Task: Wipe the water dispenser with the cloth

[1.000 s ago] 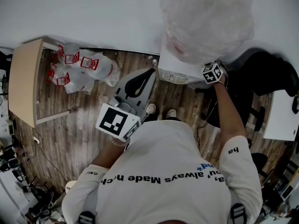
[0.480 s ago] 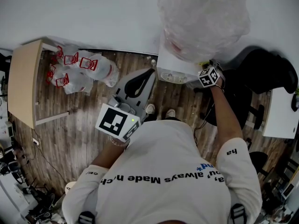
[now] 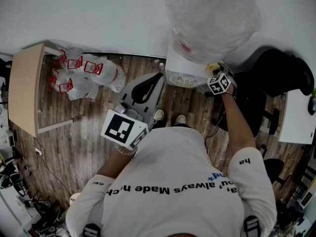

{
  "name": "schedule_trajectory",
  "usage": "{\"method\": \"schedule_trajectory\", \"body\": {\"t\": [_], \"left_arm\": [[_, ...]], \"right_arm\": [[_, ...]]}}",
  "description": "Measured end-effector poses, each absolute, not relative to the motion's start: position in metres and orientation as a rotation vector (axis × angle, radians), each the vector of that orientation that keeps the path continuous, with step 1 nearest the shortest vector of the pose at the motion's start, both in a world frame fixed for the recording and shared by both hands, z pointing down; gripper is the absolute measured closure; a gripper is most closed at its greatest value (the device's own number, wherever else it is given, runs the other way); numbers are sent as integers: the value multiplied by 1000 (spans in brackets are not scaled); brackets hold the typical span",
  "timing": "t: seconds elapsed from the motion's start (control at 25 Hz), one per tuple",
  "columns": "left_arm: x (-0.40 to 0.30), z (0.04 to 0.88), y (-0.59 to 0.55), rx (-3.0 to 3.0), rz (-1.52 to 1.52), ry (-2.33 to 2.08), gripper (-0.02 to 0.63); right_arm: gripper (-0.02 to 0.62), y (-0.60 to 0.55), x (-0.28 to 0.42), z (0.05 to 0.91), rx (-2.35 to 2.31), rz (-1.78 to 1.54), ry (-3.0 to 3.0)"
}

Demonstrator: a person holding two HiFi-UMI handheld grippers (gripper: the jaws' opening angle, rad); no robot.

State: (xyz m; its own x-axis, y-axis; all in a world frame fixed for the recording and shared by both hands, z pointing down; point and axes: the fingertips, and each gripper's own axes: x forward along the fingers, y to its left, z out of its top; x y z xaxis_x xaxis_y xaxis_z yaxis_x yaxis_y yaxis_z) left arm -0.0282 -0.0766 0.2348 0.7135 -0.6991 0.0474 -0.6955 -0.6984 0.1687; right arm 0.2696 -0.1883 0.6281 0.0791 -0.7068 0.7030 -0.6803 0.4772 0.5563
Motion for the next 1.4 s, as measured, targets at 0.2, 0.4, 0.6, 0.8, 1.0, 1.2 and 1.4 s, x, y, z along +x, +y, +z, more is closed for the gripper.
{"method": "schedule_trajectory", "body": {"t": [0.2,0.4,0.6,0.8,1.0,1.2,1.4], "left_arm": [[-31,234,-73,2749,-35,-1120,586],[-31,235,-71,2749,-33,-1116,586],[-31,234,-68,2756,-36,-1106,586],[-31,234,-67,2759,-37,-1097,586],[-31,233,-64,2761,-41,-1090,586],[-30,233,-63,2764,-40,-1083,586],[-33,232,-62,2764,-42,-1088,586]], "right_arm": [[554,-179,266,628,1223,-38,-1619],[554,-170,266,629,1235,-38,-1615],[554,-161,263,630,1243,-37,-1616],[554,-152,262,631,1258,-34,-1609],[554,-141,258,631,1261,-42,-1609],[554,-132,257,631,1268,-47,-1607],[554,-121,254,632,1276,-51,-1608]]}}
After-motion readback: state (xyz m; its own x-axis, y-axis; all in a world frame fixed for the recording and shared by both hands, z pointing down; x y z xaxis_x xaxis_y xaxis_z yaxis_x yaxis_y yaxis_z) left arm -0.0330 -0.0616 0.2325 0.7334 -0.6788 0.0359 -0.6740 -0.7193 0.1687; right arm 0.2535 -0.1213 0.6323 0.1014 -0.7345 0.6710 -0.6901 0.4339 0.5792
